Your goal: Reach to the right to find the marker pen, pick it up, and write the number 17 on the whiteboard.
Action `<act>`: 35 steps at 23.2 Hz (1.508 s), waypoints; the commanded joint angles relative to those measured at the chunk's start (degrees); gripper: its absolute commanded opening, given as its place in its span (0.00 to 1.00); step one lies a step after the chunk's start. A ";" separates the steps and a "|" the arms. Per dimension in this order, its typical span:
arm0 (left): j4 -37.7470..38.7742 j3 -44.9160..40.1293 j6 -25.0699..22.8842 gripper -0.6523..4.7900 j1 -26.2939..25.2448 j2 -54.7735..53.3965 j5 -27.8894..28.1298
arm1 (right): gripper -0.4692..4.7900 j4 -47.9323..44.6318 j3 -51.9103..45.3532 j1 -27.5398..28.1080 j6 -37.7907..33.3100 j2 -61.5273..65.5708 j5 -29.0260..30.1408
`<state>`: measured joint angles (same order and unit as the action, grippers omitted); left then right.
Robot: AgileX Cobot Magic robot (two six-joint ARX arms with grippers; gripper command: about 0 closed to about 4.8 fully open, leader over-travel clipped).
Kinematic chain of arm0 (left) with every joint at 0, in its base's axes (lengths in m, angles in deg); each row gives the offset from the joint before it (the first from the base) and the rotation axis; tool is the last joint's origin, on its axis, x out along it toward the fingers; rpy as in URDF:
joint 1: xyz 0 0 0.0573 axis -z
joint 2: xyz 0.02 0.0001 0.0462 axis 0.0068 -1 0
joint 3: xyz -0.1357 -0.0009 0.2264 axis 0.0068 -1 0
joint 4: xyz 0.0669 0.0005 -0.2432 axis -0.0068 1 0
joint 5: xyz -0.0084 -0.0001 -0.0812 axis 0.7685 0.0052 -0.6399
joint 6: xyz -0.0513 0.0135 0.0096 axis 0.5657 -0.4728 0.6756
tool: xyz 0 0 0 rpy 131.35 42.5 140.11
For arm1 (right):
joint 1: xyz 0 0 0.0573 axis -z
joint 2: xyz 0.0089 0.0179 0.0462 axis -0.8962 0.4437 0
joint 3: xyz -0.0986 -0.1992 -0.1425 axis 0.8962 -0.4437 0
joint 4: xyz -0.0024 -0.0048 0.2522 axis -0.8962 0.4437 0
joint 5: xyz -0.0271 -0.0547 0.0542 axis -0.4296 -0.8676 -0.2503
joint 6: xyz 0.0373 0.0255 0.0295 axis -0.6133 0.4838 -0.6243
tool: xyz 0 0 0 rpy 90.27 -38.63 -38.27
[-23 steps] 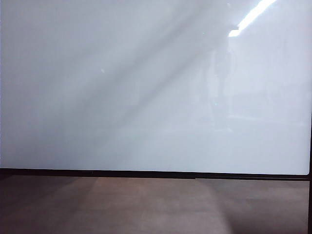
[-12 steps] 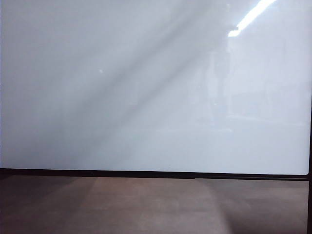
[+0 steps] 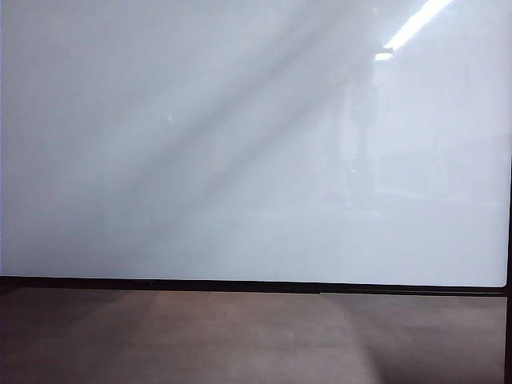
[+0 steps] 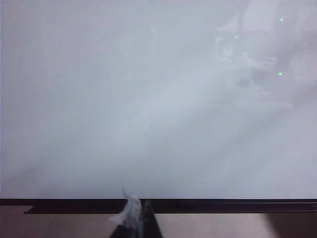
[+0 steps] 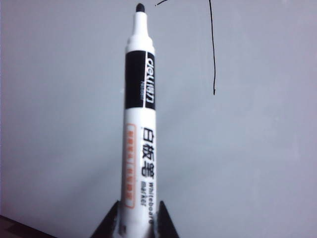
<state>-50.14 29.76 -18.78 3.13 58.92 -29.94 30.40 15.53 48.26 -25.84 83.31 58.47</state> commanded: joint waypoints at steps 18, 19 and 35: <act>3.93 0.04 0.17 0.11 -0.04 -0.09 -0.24 | 0.08 -0.59 0.26 -0.07 0.17 -0.24 -0.07; 3.82 0.04 0.15 0.11 -0.04 -0.09 -0.22 | 0.08 -0.59 0.26 -0.07 0.17 -0.24 -0.04; 3.74 0.04 0.15 0.11 -0.02 -0.09 -0.24 | 0.08 13.38 0.24 0.00 6.05 -10.08 -7.04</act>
<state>-45.82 29.76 -18.78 3.13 58.88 -29.96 42.10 15.53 48.30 -20.01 74.83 51.89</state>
